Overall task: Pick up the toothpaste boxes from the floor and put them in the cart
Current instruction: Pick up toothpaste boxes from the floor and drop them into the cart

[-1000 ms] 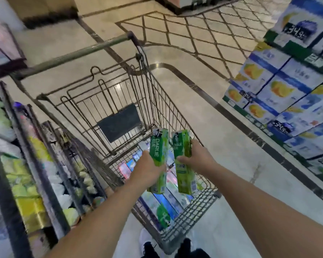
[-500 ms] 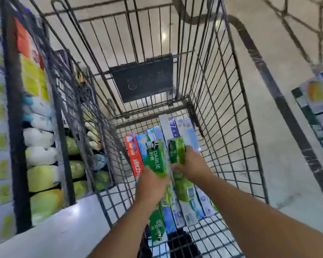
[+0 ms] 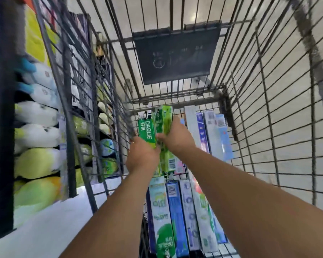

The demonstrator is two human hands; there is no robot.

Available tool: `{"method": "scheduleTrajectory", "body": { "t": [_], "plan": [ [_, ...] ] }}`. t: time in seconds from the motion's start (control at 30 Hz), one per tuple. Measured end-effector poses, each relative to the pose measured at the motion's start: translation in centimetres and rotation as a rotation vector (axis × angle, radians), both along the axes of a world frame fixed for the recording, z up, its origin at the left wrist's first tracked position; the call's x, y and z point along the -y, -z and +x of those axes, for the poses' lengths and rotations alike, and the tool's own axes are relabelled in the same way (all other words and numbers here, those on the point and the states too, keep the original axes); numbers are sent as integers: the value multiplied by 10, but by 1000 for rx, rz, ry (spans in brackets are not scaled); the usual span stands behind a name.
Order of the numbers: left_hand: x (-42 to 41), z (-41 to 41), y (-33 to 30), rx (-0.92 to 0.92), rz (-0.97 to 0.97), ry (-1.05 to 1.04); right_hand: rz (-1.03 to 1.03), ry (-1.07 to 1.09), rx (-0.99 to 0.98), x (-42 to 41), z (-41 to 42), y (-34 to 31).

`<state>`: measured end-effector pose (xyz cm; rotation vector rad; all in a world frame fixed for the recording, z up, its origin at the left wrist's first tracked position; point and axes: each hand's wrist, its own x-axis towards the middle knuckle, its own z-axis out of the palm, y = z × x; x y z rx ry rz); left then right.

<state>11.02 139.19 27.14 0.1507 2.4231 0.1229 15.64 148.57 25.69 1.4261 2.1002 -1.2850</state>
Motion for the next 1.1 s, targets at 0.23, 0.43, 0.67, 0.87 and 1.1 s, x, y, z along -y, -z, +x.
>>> {"method": "scheduleTrajectory", "body": {
  "t": [0.23, 0.43, 0.67, 0.87, 1.1],
  "plan": [
    [4, 6, 20, -3, -25, -17, -28, -154, 108, 19, 12, 24],
    [6, 8, 14, 56, 1, 36, -104, -112, 38, 14, 26, 13],
    [11, -3, -55, 124, 87, 355, -104, -95, 38, -22, 67, -69],
    [-7, -16, -202, 45, 52, 779, 395, -439, 19, -55, 92, -214],
    [24, -10, -363, -216, -5, 881, 573, -611, 57, -53, 131, -341]
  ]
}}
